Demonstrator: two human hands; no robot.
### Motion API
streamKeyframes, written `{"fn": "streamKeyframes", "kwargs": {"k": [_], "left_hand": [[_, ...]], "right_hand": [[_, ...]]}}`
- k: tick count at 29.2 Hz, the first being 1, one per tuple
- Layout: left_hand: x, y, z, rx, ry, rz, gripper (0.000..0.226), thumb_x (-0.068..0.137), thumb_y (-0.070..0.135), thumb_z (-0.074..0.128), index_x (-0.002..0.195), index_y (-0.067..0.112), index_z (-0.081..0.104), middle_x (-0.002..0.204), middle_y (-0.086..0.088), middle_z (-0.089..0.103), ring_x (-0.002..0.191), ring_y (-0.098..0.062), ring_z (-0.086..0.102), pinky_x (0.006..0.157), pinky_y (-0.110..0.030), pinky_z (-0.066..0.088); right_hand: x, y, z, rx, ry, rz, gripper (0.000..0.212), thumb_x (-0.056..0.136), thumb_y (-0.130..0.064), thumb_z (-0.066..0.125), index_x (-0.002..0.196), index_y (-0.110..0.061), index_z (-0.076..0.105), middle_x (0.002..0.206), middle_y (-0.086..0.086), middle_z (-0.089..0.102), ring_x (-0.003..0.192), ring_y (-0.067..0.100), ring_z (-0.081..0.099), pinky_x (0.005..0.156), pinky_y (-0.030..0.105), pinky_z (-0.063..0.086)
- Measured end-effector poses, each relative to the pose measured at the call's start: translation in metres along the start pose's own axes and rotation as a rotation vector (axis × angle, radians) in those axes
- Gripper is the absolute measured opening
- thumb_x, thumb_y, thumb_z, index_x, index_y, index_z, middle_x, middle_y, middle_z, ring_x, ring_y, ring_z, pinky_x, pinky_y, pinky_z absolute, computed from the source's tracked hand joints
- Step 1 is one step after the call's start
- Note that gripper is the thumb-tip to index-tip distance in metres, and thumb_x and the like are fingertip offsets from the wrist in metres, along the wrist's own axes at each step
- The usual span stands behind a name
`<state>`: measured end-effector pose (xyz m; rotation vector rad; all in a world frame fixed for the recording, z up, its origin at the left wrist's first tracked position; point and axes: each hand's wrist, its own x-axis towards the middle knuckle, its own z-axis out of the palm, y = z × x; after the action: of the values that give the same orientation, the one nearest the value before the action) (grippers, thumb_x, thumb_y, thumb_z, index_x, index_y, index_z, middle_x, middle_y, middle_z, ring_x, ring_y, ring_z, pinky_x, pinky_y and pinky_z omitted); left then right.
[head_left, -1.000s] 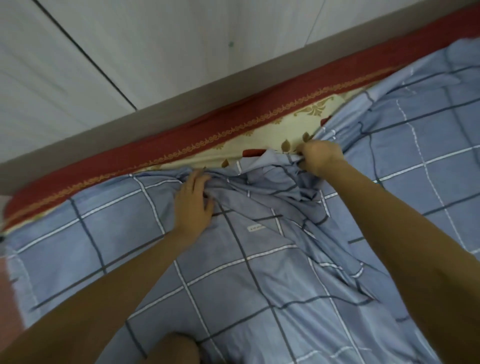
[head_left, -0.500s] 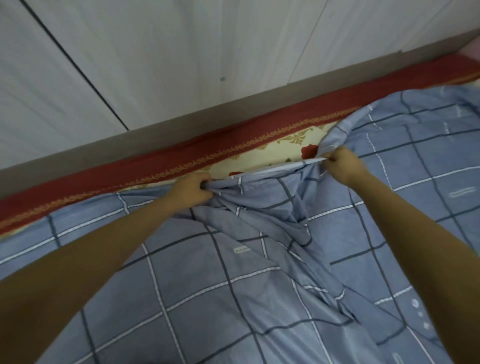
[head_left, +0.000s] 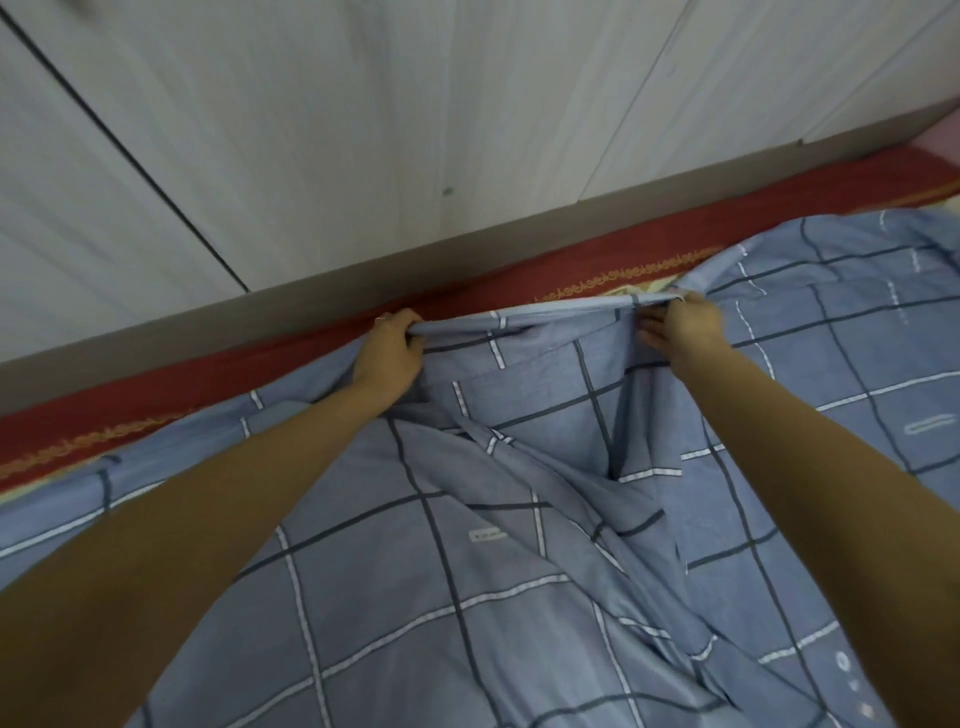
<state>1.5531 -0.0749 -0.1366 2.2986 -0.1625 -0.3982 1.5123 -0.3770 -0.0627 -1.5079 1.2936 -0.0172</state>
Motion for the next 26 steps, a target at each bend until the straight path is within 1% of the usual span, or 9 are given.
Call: {"fn": "streamKeyframes", "kwargs": {"k": [2,5,8,10,12,14,20,23,26], "left_hand": [[0.006,-0.003,0.006,-0.025,0.037,-0.068,0.02,0.095,0.004,0.045,0.111,0.0,0.058,0.116,-0.024,0.052,0.1,-0.035,0.054,0.079,-0.025,0.037],[0.01,-0.011,0.014,-0.021,0.058,-0.047,0.031,0.095,0.016,0.052,0.125,0.006,0.051,0.133,-0.018,0.035,0.112,-0.035,0.048,0.098,-0.027,0.032],[0.003,-0.025,0.023,0.212,0.021,0.079,0.065,0.09,0.043,0.055,0.145,0.019,0.029,0.15,-0.013,0.016,0.137,-0.029,0.022,0.113,-0.049,-0.004],[-0.003,-0.038,0.027,0.431,-0.086,0.168,0.085,0.082,0.07,0.036,0.15,0.025,0.011,0.157,-0.008,-0.001,0.145,-0.024,0.001,0.107,-0.052,-0.019],[0.0,-0.051,0.03,0.563,-0.233,0.166,0.097,0.071,0.085,0.02,0.148,0.034,-0.008,0.157,-0.003,-0.018,0.144,-0.019,-0.017,0.105,-0.056,-0.023],[0.009,-0.058,0.031,0.606,-0.345,0.104,0.096,0.072,0.088,0.024,0.142,0.04,-0.022,0.153,0.001,-0.029,0.141,-0.017,-0.026,0.103,-0.059,-0.023],[0.019,-0.053,0.031,0.619,-0.443,0.073,0.093,0.077,0.08,0.03,0.136,0.042,-0.032,0.15,0.002,-0.037,0.139,-0.019,-0.03,0.1,-0.062,-0.024],[0.022,-0.05,0.026,0.622,-0.49,0.05,0.095,0.078,0.079,0.033,0.138,0.041,-0.03,0.149,0.0,-0.037,0.139,-0.02,-0.03,0.1,-0.063,-0.023],[0.024,-0.047,0.027,0.632,-0.532,0.035,0.095,0.08,0.077,0.035,0.141,0.038,-0.027,0.15,0.0,-0.036,0.14,-0.021,-0.029,0.101,-0.063,-0.021]], "right_hand": [[0.007,0.001,0.008,-0.182,-0.002,-0.149,0.03,0.102,-0.013,0.032,0.116,-0.006,0.057,0.117,0.02,0.061,0.107,0.035,0.059,0.083,0.041,0.05],[0.011,0.007,0.027,-0.365,-0.173,-0.306,0.049,0.1,-0.003,0.037,0.148,-0.007,0.023,0.132,0.016,0.049,0.115,0.03,0.051,0.087,0.033,0.044],[0.011,0.018,0.043,-0.539,-0.215,-0.574,0.078,0.091,0.007,0.045,0.152,-0.016,0.003,0.116,0.012,0.053,0.083,0.027,0.057,0.064,0.012,0.047],[0.009,0.031,0.054,-0.776,-0.177,-0.768,0.083,0.088,-0.005,0.051,0.152,-0.027,0.003,0.144,0.009,0.035,0.119,0.037,0.047,0.094,0.037,0.048],[0.01,0.047,0.067,-1.107,-0.29,-0.726,0.079,0.093,-0.034,0.052,0.148,-0.043,-0.003,0.159,0.0,-0.009,0.145,0.037,0.0,0.107,0.067,0.014],[0.018,0.056,0.077,-1.284,-0.399,-0.583,0.074,0.09,-0.061,0.042,0.144,-0.053,-0.009,0.155,-0.007,-0.027,0.143,0.037,-0.016,0.106,0.071,0.002],[0.041,0.034,0.098,-1.189,-0.267,-0.312,0.101,0.076,-0.074,0.051,0.146,-0.045,-0.016,0.154,-0.003,-0.03,0.141,0.046,-0.012,0.109,0.068,0.009],[0.006,0.035,0.125,-1.219,-0.162,-0.279,0.092,0.088,-0.061,0.05,0.15,-0.035,-0.012,0.157,0.004,-0.023,0.143,0.043,-0.005,0.107,0.07,0.008],[-0.042,0.076,0.145,-1.271,-0.302,-0.327,0.084,0.093,-0.054,0.044,0.15,-0.028,-0.012,0.157,0.008,-0.02,0.143,0.04,-0.007,0.107,0.069,0.004]]}}
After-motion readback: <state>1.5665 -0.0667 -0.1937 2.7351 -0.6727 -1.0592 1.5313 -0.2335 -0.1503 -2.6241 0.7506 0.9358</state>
